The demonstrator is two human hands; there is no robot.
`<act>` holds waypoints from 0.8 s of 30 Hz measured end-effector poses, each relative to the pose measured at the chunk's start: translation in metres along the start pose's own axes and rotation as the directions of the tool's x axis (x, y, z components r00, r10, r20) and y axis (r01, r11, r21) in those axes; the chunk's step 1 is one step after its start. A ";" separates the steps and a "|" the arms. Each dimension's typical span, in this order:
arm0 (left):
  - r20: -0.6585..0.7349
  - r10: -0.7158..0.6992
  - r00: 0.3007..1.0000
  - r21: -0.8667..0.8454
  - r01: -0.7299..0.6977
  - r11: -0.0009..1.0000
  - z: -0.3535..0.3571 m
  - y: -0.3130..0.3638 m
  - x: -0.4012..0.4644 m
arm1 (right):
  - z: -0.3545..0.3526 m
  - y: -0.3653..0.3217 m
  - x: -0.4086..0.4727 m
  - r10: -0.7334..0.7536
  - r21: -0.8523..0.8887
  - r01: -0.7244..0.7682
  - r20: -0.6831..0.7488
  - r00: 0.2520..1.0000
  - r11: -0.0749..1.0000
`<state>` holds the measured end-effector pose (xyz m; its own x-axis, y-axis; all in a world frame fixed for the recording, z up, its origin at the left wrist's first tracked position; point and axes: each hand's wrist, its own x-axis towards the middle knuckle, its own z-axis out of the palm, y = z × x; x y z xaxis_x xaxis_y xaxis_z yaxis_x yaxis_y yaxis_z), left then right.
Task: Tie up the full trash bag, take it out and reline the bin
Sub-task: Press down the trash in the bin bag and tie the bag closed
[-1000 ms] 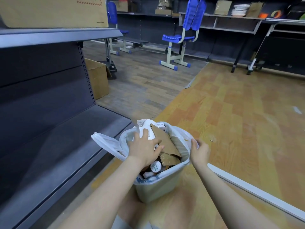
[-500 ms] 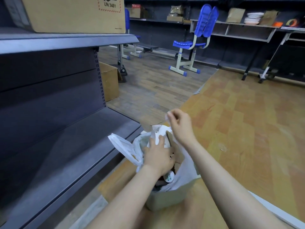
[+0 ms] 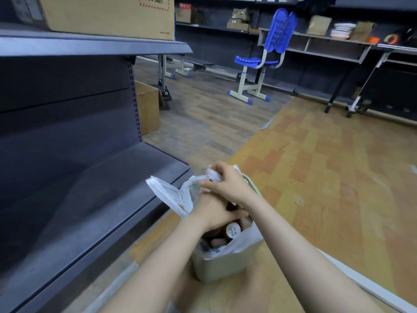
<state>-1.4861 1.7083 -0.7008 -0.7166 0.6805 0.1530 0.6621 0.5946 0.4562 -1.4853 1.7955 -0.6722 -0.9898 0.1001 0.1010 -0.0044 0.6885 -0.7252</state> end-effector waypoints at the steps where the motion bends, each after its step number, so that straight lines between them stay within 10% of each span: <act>1: -0.032 0.025 0.999 -0.171 -0.030 0.985 -0.005 -0.007 -0.005 | 0.001 -0.001 -0.002 -0.014 0.012 0.015 -0.022 1.000 1.000; 3: -0.105 0.084 0.991 -0.238 -0.107 0.965 -0.010 -0.021 -0.018 | 0.004 -0.003 -0.007 -0.042 0.023 0.042 -0.027 0.999 0.999; 7: -0.147 0.251 0.957 0.214 -0.217 0.952 -0.006 -0.059 -0.049 | 0.007 0.000 -0.011 -0.133 -0.126 0.131 -0.004 0.991 0.983; 16: 0.044 0.740 0.671 0.648 -0.583 0.490 0.048 -0.086 -0.106 | 0.010 0.021 -0.019 -0.202 -0.341 0.208 0.055 0.978 0.917; 24: -0.261 0.598 0.758 0.630 -0.336 0.701 0.046 -0.063 -0.096 | 0.037 -0.002 -0.022 -0.043 -0.469 -0.065 -0.216 0.975 0.881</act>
<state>-1.4489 1.6257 -0.7845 -0.2049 0.7594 0.6176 0.8425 0.4580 -0.2836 -1.4693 1.7653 -0.6977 -0.9345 0.2232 0.2773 0.1272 0.9369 -0.3255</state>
